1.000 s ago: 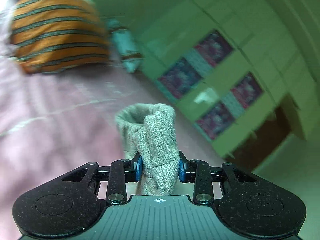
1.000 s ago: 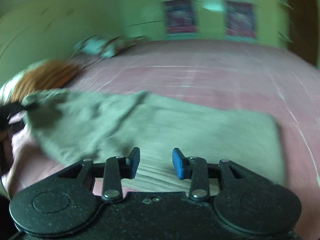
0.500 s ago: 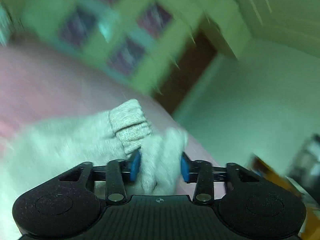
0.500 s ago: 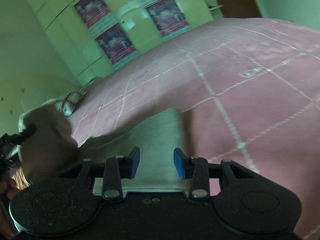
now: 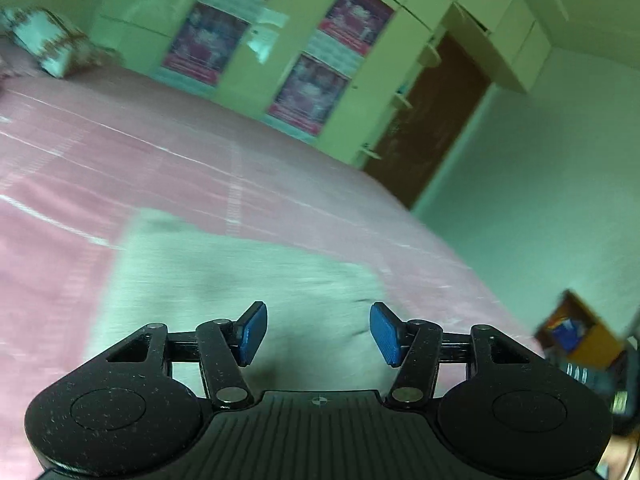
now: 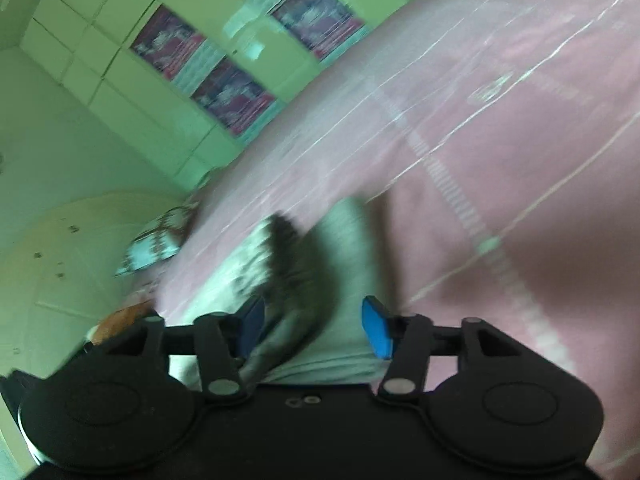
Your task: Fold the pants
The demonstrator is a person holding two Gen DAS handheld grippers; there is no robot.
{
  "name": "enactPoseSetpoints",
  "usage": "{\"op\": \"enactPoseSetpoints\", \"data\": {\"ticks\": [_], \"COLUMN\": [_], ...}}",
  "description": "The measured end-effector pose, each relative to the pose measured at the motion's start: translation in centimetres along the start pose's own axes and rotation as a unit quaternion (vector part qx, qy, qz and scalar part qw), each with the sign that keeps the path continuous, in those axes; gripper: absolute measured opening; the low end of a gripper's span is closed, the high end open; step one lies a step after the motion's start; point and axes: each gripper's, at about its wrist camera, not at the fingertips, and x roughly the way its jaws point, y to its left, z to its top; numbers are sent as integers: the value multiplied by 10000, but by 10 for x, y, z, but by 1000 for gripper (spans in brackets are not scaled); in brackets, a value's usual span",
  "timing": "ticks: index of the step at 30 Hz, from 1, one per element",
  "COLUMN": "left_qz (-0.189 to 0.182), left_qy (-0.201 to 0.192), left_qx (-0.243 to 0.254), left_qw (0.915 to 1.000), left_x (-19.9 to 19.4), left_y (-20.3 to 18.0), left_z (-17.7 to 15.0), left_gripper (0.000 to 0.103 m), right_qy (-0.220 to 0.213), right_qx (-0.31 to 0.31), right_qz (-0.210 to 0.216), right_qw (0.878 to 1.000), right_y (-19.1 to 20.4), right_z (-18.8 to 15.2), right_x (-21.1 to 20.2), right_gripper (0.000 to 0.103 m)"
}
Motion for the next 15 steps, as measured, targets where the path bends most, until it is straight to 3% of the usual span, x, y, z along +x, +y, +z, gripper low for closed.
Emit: {"op": "enactPoseSetpoints", "data": {"ticks": [4,7,12,15], "left_qz": [487,698,868,786], "left_qy": [9,110,358,539], "left_qx": [-64,-142,55,416], "left_qw": [9988,9974,9956,9946], "left_x": [-41,-58,-44,-38], "left_y": [37,58,68,59], "left_z": [-13,-28,-40,-46], "left_gripper": [57,57,57,57], "right_qy": [588,570,481,375], "right_qx": [725,1127,1122,833], "right_qz": [218,261,154,-149], "right_qw": [9954,9916,9924,9957], "right_y": [3,1,15,29], "right_z": [-6,-9,-13,-15], "right_x": [33,47,64,68], "right_gripper": [47,51,57,50]}}
